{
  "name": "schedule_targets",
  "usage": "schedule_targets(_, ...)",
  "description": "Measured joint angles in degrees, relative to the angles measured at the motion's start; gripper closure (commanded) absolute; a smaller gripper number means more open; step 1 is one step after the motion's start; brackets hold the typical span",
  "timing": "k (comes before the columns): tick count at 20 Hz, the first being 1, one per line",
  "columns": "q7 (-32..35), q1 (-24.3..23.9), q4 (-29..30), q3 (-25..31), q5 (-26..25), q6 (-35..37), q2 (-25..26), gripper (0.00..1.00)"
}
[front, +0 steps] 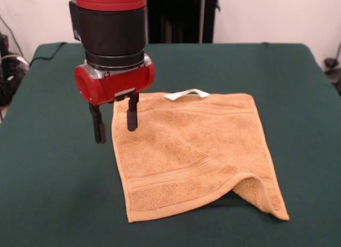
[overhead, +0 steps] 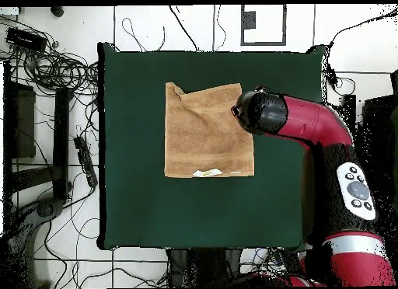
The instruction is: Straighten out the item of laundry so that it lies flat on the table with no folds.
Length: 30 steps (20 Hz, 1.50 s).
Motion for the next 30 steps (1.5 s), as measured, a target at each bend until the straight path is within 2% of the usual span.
schedule_targets(12, 0.0, 1.4, 0.4, -0.2, 4.4, -2.6, -0.2, 0.00)
schedule_targets(18, 1.6, 6.1, -2.4, -2.9, 8.1, -2.6, 1.5, 0.00)
schedule_targets(25, 7.5, 11.9, -10.6, -5.7, 12.6, -2.6, 6.8, 0.00)
schedule_targets(26, 9.3, 13.2, -14.2, -6.4, 13.7, -2.4, 9.1, 0.00)
schedule_targets(30, 11.2, 14.8, -22.3, -7.2, 14.7, 0.4, 14.3, 0.00)
